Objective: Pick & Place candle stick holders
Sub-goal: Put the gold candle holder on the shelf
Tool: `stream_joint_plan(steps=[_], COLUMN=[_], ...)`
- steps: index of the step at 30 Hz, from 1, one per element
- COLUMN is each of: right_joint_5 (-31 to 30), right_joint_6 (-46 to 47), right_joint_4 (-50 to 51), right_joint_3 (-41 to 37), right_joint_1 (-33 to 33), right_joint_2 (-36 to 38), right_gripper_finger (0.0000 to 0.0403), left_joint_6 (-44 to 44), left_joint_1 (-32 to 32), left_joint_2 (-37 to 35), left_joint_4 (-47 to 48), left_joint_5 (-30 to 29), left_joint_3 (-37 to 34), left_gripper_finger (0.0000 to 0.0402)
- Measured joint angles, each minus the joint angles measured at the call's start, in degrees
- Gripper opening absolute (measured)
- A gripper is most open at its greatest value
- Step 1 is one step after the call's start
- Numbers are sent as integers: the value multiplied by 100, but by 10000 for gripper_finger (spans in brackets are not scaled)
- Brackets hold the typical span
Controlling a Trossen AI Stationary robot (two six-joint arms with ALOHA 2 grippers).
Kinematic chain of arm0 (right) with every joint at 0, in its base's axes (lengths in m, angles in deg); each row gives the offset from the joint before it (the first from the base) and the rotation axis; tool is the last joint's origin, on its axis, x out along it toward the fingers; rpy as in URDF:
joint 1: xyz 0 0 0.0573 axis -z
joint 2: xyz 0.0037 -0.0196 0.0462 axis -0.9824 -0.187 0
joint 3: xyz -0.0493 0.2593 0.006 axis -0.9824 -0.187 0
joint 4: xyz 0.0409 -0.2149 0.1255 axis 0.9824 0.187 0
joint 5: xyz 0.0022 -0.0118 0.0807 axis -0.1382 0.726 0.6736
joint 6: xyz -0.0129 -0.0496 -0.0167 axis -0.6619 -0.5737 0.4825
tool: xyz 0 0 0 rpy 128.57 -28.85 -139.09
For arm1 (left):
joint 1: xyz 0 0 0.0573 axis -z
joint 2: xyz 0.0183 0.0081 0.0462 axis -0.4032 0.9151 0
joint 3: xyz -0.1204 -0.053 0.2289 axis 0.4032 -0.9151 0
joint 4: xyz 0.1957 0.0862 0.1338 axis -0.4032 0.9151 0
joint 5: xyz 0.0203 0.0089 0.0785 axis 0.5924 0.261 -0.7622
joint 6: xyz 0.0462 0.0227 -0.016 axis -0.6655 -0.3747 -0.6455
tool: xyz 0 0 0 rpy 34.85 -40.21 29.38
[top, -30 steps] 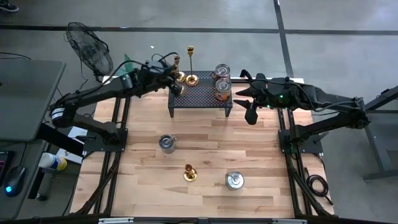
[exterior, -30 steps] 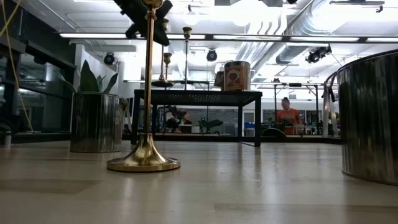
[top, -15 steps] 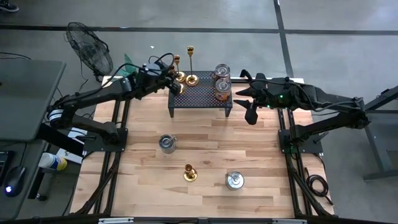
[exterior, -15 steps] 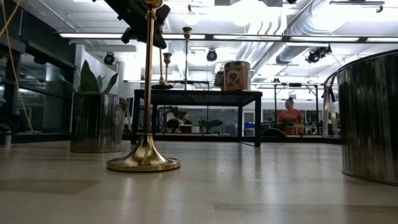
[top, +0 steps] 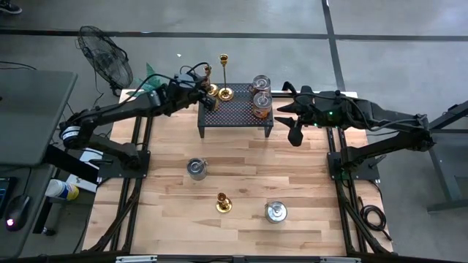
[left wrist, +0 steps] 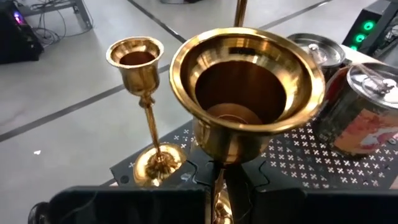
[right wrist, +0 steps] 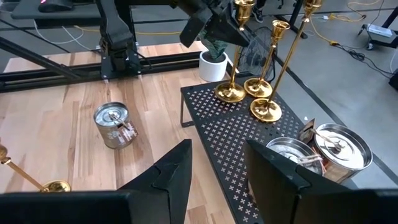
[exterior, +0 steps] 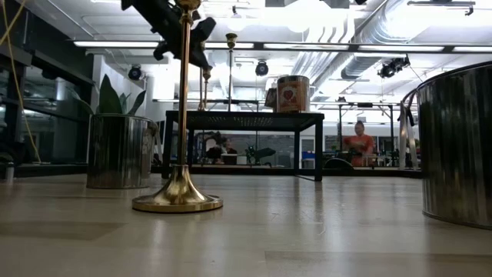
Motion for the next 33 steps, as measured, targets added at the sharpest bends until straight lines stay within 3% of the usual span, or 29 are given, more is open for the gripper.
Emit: stream_joint_plan(steps=[21, 33], right_joint_5=[2, 20], right_joint_6=[83, 83], right_joint_4=[2, 2], right_joint_3=[0, 0], right_joint_1=[0, 0], right_joint_2=[0, 0], right_gripper_finger=[140, 140], left_joint_6=[168, 173], left_joint_1=[-4, -4], left_joint_2=[31, 30], left_joint_4=[176, 205], left_joint_5=[-46, 33], left_joint_3=[7, 7], left_gripper_finger=[8, 39])
